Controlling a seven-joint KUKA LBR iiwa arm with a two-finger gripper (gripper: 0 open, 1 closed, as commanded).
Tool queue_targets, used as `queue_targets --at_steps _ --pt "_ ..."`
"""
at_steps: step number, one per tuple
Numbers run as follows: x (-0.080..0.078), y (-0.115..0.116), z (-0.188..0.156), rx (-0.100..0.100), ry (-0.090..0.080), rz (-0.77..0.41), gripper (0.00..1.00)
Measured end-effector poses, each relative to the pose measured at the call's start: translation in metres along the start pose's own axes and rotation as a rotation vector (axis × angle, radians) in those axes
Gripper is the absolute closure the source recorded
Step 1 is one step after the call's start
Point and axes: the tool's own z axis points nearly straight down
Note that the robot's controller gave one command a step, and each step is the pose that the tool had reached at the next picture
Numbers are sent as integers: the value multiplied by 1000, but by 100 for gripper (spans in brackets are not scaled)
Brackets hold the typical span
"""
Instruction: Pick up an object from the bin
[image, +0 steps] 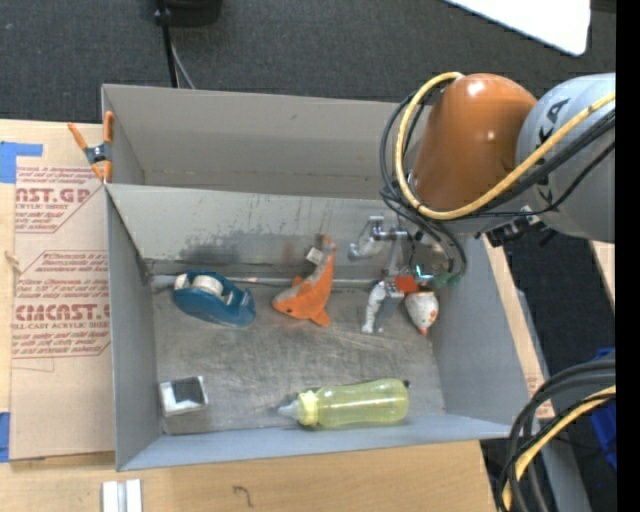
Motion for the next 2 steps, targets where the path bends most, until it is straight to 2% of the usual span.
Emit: queue_targets --at_steps 1,2 --pt "-1 0 -5 0 -8 0 0" --pt "7 3 40 1 -15 -21 0"
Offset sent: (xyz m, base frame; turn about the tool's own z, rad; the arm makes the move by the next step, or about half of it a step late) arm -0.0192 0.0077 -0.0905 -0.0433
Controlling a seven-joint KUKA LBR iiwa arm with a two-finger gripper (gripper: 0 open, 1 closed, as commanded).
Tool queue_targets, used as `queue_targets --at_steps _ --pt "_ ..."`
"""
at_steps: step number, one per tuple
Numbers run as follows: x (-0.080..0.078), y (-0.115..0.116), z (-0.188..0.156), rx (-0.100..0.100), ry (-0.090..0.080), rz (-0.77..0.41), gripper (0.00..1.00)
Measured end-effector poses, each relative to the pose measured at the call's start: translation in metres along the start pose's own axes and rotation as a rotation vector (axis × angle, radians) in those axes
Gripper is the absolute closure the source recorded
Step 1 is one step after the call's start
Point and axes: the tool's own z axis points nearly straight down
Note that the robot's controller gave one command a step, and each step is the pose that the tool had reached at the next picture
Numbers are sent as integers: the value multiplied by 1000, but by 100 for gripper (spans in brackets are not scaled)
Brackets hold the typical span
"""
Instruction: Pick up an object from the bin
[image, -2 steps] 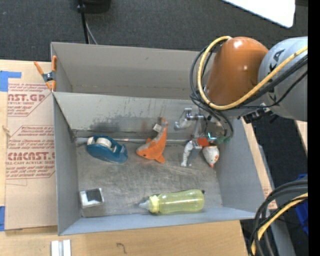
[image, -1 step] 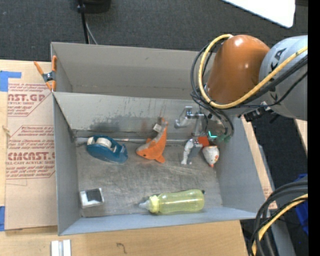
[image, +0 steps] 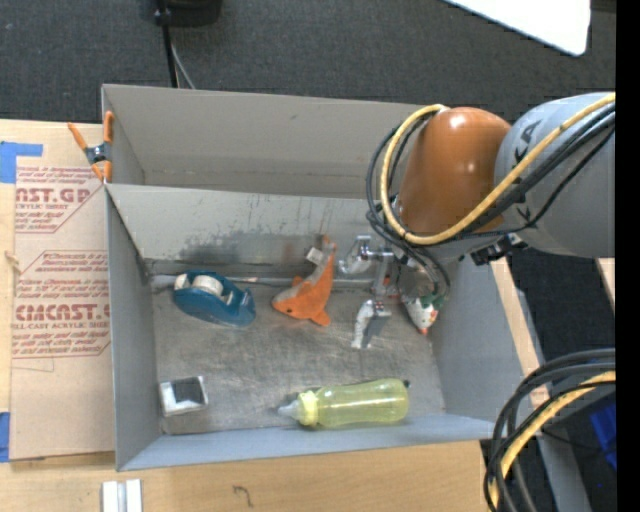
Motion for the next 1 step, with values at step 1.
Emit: queue_targets --at_steps 1 --pt "1 28 19 0 19 -37 0"
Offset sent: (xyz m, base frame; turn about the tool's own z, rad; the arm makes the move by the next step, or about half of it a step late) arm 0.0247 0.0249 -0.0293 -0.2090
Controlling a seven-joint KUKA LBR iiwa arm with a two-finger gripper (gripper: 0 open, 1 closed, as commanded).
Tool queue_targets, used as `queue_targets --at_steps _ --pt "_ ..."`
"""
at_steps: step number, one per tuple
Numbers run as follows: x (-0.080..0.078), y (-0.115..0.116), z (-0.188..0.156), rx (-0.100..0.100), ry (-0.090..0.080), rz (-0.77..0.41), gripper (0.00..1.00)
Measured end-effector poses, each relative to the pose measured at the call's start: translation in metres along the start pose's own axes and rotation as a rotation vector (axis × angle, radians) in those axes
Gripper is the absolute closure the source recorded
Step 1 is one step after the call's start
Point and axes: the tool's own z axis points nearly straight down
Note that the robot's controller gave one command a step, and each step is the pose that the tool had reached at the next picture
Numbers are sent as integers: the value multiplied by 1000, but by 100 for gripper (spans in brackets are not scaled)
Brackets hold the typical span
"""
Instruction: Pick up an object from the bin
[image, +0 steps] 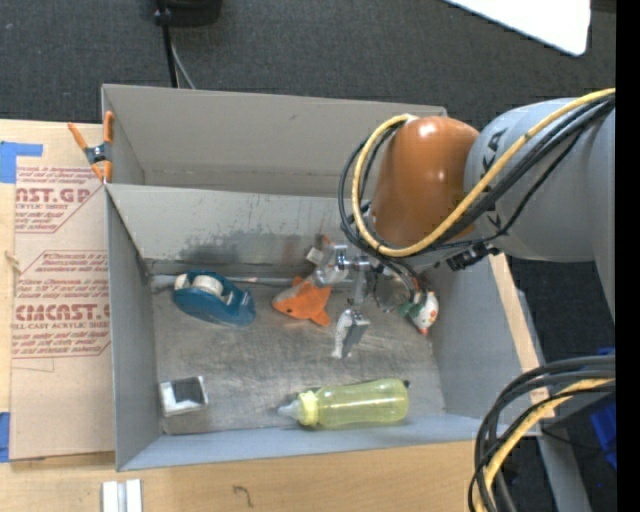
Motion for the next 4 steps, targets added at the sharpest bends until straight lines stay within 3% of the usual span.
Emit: queue_targets --at_steps 1,2,3,4 --pt "-17 6 -11 -1 -18 -96 0" --pt "-32 5 58 -1 -10 208 100" --pt "-32 5 57 -1 -11 207 100" --pt "-28 21 16 -1 -5 204 100"
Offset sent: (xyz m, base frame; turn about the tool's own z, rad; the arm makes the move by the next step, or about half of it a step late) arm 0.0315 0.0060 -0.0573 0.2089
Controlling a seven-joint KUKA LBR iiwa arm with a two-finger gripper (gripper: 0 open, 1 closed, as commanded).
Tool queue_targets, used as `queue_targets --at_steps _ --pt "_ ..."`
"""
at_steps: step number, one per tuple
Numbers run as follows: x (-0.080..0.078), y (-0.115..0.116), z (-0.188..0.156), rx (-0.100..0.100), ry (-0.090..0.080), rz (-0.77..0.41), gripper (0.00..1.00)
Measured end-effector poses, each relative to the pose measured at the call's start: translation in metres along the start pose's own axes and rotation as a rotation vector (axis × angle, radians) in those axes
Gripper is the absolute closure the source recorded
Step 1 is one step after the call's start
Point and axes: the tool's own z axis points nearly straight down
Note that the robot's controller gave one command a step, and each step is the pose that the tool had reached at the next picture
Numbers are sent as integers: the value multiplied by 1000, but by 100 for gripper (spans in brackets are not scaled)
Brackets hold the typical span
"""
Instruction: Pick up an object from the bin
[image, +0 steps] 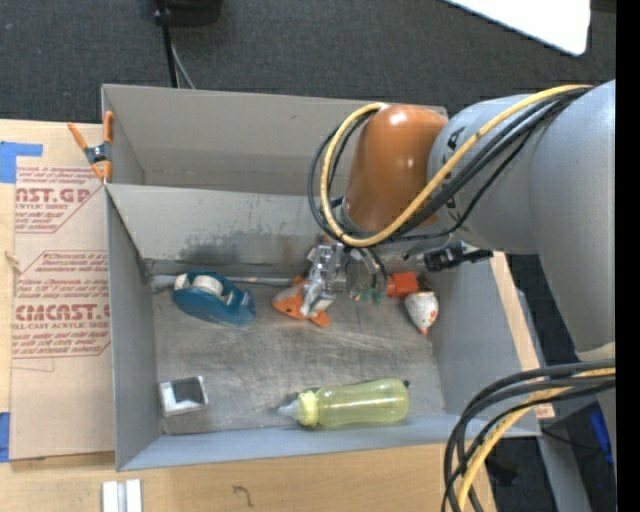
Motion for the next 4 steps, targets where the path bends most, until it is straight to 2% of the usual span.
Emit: queue_targets --at_steps 1,2,3,4 --pt "8 -4 -32 -1 -7 -50 0" --pt "8 -4 -32 -1 -7 -50 0" --pt "3 -4 -15 -2 -15 -116 0" --pt "-5 -23 35 -1 -10 -362 0"
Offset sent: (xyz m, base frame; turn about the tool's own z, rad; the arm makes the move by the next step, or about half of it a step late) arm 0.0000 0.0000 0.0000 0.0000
